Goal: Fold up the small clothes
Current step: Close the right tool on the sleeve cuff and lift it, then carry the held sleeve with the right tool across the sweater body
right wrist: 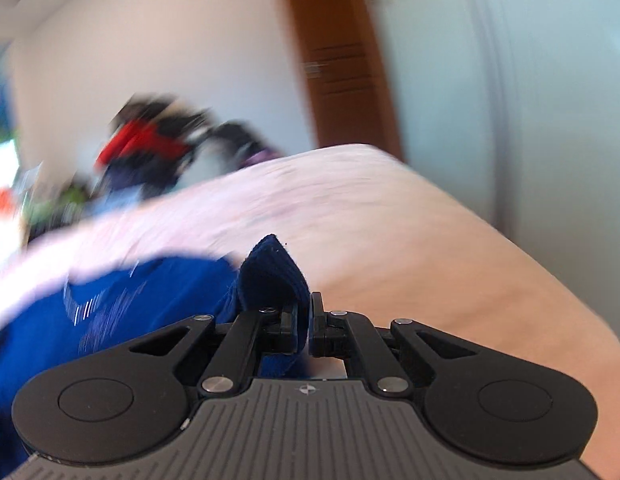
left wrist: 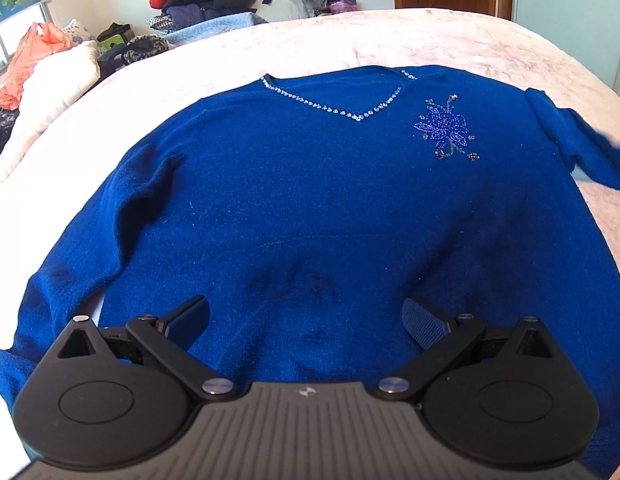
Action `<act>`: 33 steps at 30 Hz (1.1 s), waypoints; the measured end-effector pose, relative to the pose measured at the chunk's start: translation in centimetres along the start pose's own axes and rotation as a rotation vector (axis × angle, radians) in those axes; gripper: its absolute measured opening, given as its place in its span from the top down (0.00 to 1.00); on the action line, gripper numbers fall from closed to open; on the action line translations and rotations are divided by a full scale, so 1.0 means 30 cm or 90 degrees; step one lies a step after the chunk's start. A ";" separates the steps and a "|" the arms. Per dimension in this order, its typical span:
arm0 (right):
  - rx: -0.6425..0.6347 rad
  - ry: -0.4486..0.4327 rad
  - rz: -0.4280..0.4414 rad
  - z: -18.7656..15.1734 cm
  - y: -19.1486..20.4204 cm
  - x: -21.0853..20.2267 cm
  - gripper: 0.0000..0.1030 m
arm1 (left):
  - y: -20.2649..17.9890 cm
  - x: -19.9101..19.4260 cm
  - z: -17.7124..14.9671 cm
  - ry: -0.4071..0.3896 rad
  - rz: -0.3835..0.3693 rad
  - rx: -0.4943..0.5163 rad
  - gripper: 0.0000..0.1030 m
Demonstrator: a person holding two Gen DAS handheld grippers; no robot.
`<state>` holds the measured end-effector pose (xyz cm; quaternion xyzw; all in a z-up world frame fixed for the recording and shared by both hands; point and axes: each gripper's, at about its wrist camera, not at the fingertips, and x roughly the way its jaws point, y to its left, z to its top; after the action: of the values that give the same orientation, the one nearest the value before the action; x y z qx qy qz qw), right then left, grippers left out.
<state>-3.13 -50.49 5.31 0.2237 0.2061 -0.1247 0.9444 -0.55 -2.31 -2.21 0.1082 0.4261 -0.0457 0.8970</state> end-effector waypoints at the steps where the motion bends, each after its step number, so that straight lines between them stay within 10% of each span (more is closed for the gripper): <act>1: 0.059 -0.005 -0.004 0.010 -0.068 -0.007 0.95 | 0.001 0.001 0.000 0.000 0.000 -0.001 0.00; 9: 0.329 -0.021 -0.071 -0.133 -0.385 -0.052 0.87 | -0.008 0.010 0.002 0.006 0.002 0.002 0.00; 21: 0.375 -0.060 -0.033 -0.142 -0.353 -0.011 0.54 | -0.023 0.017 0.003 0.010 0.001 0.015 0.00; 24: 0.376 -0.075 -0.037 -0.120 -0.353 0.029 0.55 | -0.025 0.018 0.003 0.012 0.000 0.018 0.00; 28: 0.336 -0.053 -0.078 -0.088 -0.340 0.089 0.90 | -0.018 0.014 0.008 0.007 0.004 0.015 0.00; 33: 0.301 -0.061 -0.096 -0.003 -0.386 0.054 0.91 | 0.009 0.016 0.019 0.008 0.010 -0.002 0.00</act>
<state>-5.52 -60.73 0.21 0.4163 0.1423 -0.2503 0.8624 0.23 -2.17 -2.19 0.1107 0.4307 -0.0376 0.8949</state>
